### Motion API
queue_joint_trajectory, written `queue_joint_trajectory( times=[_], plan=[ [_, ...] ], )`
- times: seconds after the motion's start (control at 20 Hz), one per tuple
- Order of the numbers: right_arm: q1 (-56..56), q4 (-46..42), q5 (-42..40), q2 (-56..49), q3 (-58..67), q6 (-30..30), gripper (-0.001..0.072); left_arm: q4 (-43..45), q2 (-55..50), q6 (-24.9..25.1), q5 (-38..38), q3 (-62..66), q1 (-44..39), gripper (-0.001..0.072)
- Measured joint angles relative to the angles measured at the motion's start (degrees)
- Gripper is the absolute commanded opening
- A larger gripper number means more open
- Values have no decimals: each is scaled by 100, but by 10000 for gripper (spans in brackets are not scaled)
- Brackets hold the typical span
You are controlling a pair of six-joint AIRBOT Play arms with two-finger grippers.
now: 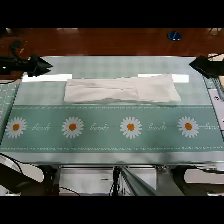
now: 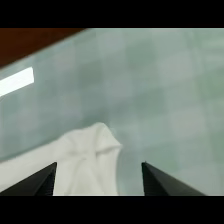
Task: Fold the shirts.
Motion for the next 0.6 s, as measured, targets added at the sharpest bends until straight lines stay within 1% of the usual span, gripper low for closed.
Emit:
queue_joint_trajectory(
  times=[0.1, 0.25, 0.4, 0.6],
  plan=[
    [-348, -129, 949, -282, 273, 22, 601, -9, 107, -4, -179, 76, 63, 412],
    [-664, 343, 1930, -817, 466, -103, 600, -2, 181, -20, -365, 133, 28, 412],
    [-691, 826, 2249, -1314, 535, -190, 600, 0, 205, -20, -492, 155, -116, 411],
    [-404, 1108, 2223, -1858, 570, -267, 599, 17, 212, -20, -581, 162, -271, 395]
  ],
)
